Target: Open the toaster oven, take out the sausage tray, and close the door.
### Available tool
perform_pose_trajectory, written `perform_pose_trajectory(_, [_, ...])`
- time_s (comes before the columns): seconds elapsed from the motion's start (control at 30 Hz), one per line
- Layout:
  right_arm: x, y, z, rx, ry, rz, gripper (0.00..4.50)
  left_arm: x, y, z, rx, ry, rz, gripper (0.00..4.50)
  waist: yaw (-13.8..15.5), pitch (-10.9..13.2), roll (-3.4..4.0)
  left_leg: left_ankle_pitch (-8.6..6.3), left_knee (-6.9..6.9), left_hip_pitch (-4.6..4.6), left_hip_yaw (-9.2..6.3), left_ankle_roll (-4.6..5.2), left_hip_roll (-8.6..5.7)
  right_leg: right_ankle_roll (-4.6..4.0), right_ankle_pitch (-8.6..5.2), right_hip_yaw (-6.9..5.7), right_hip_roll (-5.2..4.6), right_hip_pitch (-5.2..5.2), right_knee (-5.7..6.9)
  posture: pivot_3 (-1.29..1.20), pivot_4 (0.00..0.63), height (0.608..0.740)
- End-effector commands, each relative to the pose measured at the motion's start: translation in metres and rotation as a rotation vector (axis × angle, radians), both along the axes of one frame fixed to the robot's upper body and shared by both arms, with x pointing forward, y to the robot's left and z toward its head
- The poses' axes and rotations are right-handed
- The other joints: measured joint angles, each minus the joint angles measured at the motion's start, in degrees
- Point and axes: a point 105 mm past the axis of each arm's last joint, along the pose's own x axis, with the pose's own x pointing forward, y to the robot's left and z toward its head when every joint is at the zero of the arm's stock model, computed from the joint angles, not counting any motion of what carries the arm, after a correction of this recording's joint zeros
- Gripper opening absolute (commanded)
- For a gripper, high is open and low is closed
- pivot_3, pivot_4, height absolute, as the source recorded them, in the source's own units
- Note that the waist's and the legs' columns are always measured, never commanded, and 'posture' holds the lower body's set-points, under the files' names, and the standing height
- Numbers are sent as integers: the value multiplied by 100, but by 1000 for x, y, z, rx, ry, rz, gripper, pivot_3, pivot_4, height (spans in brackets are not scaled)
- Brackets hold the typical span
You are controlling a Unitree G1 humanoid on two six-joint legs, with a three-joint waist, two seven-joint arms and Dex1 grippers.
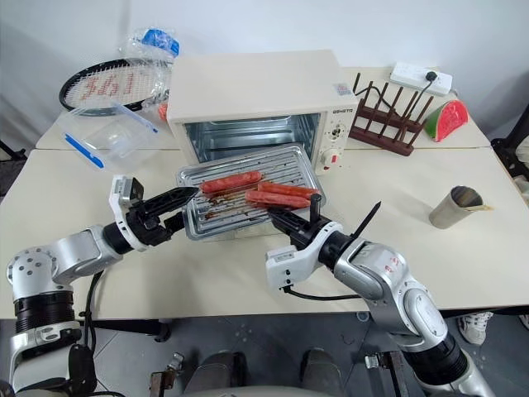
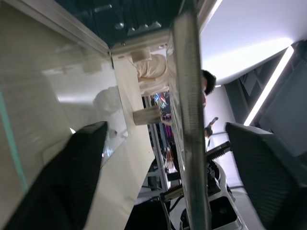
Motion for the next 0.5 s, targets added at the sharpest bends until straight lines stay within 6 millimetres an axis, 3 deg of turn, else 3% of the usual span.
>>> perform_pose_trajectory(0.03, [-10, 5, 19, 39, -69, 46, 0, -3, -3, 8, -14, -21, -40, 3053, 0, 0, 0, 0, 0, 0, 0, 0, 0, 0, 0, 0, 0, 0, 0, 0, 150, 740])
perform_pose_trajectory(0.37, [-12, 5, 17, 46, -43, 64, 0, 0, 0, 13, -16, -29, -25, 95, 5, 0, 0, 0, 0, 0, 1, 0, 0, 0, 0, 1, 0, 0, -1, 0, 150, 740])
perform_pose_trajectory(0.5, [-13, 3, 13, 60, 10, 65, 0, -2, 2, 11, 10, -16, -14, 38, 4, 0, -1, 0, 0, 0, 1, 0, -1, 0, 0, 2, 0, 0, 0, 0, 150, 740])
